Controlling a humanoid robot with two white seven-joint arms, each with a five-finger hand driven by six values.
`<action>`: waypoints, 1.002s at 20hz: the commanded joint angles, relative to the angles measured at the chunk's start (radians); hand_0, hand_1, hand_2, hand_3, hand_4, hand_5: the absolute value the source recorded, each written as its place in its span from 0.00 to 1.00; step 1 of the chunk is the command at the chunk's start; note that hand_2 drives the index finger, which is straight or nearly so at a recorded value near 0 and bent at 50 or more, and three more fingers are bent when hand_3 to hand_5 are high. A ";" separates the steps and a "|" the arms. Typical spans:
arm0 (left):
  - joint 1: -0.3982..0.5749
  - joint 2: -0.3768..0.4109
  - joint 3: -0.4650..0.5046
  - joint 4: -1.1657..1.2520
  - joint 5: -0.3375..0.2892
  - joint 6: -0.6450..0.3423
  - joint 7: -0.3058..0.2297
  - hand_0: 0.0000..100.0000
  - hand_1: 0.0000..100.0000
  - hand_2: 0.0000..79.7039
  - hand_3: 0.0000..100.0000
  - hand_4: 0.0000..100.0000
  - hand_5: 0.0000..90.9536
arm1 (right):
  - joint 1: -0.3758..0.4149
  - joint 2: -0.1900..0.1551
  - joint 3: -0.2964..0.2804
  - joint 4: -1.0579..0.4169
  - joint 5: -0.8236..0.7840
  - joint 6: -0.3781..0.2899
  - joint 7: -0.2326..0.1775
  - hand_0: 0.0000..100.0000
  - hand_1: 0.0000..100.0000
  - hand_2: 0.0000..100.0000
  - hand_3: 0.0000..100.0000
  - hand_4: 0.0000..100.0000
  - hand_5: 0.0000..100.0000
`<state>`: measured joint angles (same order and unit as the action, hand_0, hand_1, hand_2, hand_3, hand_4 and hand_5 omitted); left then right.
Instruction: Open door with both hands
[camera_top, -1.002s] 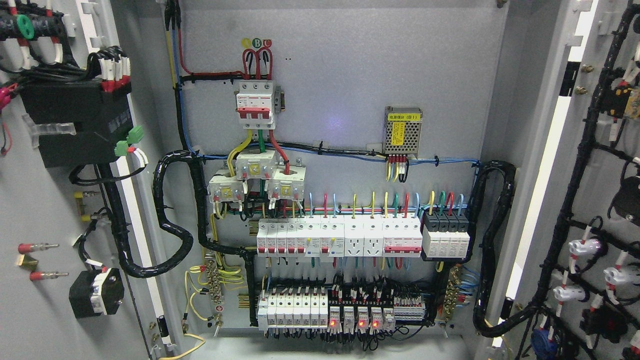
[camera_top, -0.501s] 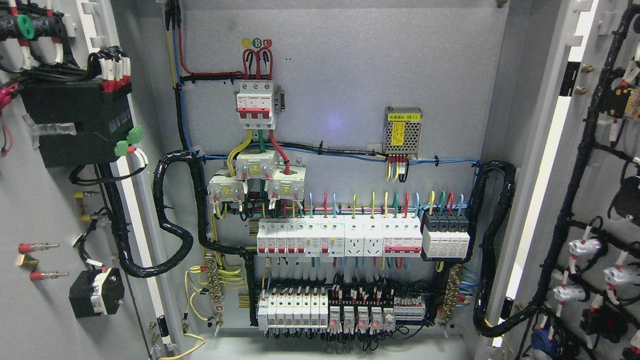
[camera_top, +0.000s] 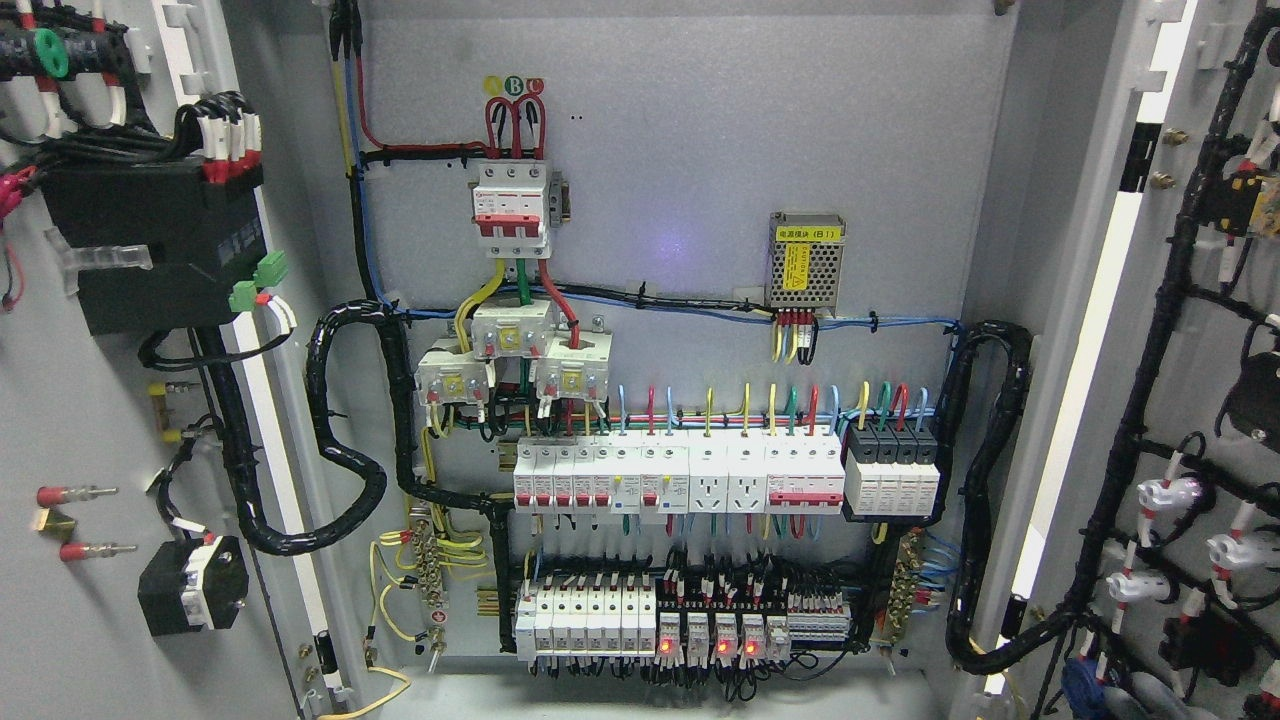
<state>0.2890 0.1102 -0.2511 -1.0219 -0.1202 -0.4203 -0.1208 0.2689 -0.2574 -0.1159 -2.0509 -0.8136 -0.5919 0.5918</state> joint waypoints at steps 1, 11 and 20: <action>-0.023 0.181 -0.352 -0.759 -0.001 -0.216 0.001 0.00 0.00 0.00 0.00 0.00 0.00 | -0.026 -0.063 -0.057 0.003 -0.006 0.001 0.000 0.00 0.00 0.00 0.00 0.00 0.00; -0.033 -0.130 -0.180 -0.764 0.001 -1.078 0.021 0.00 0.00 0.00 0.00 0.00 0.00 | -0.039 -0.075 -0.073 0.027 -0.062 0.004 0.000 0.00 0.00 0.00 0.00 0.00 0.00; -0.062 -0.158 0.054 -0.986 0.102 -1.239 0.029 0.00 0.00 0.00 0.00 0.00 0.00 | -0.040 -0.108 -0.100 0.054 -0.131 0.003 0.002 0.00 0.00 0.00 0.00 0.00 0.00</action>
<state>0.2403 0.0373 -0.3645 -1.7405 -0.0799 -0.7712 -0.0923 0.2306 -0.3302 -0.1790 -2.0220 -0.9116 -0.5875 0.5918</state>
